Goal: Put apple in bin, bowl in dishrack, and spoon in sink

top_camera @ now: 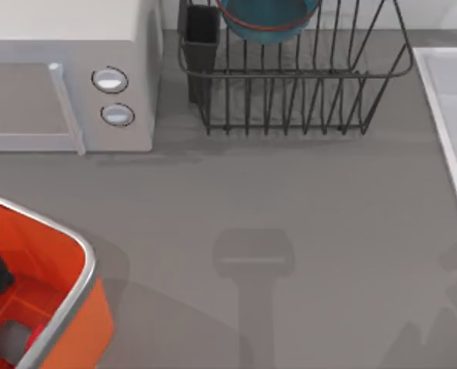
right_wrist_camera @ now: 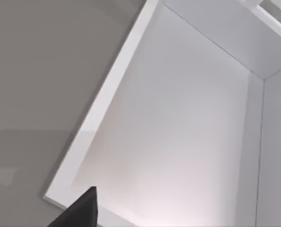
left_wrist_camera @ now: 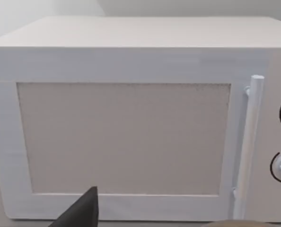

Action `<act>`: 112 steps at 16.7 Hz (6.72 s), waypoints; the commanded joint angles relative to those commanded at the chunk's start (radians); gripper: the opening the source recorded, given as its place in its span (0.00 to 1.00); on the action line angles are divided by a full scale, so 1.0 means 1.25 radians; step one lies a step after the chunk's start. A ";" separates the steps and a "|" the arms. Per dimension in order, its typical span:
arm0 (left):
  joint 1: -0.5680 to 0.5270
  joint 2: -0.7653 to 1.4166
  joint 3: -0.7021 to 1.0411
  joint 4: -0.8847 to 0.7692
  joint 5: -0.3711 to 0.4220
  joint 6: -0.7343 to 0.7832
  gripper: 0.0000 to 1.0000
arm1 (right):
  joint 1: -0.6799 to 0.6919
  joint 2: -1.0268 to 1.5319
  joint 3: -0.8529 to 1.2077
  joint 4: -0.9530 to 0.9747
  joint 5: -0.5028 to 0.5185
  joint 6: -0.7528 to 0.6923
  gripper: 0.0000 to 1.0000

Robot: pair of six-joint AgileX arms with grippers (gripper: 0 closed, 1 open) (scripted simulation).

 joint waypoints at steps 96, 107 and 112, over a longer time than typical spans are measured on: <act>0.000 0.000 0.000 0.000 0.000 0.000 1.00 | -0.070 1.382 1.420 -0.928 0.028 -1.119 0.00; 0.000 0.000 0.000 0.000 0.000 0.000 1.00 | -0.087 1.840 2.088 -1.086 0.032 -1.082 0.00; 0.000 0.000 0.000 0.000 0.000 0.000 1.00 | -0.087 1.853 2.105 -1.089 0.032 -1.078 0.00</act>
